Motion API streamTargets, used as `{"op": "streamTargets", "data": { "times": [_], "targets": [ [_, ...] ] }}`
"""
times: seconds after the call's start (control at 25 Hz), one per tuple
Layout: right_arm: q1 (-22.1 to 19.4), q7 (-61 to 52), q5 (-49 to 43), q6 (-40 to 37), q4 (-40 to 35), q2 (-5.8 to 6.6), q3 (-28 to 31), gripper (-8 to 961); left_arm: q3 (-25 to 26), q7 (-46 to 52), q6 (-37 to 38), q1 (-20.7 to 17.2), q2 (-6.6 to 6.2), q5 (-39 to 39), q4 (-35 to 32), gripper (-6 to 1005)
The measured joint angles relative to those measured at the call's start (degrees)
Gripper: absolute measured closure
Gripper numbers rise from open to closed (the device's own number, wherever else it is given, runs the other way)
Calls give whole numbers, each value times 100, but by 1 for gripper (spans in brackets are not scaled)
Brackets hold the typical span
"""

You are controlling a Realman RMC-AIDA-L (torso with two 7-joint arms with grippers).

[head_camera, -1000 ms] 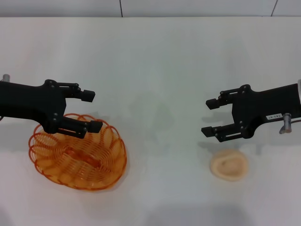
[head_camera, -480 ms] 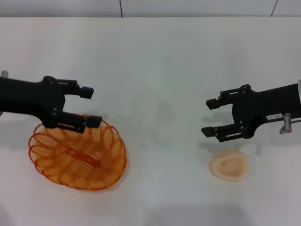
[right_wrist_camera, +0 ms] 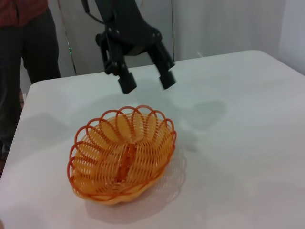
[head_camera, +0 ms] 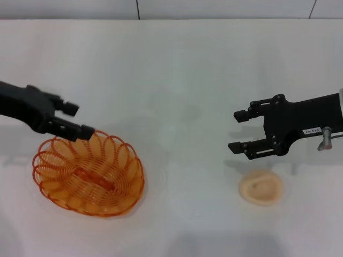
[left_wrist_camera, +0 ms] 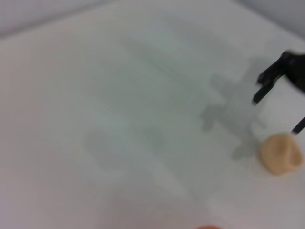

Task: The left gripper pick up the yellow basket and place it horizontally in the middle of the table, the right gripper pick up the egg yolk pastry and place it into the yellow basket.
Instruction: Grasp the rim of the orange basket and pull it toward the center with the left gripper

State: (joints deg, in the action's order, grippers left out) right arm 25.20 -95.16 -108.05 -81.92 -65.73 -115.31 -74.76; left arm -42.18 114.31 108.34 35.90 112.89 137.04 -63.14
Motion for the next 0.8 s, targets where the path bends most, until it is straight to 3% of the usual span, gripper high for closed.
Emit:
{"op": "streamTargets", "data": {
  "times": [0.4,0.64,0.8],
  "targets": [
    [46,-9,21,10,18,-7,15,249,-2,1025,-63,225,-35,843,30,150],
    [61,-30,38,-14,-13,-15,15,249,-104,1663,-36,290,-177,1332,35,154],
    [70,-56,41,-8,-19,-18,10,249,-255,1922,-14,362,-166,1900,41,156]
  ]
}}
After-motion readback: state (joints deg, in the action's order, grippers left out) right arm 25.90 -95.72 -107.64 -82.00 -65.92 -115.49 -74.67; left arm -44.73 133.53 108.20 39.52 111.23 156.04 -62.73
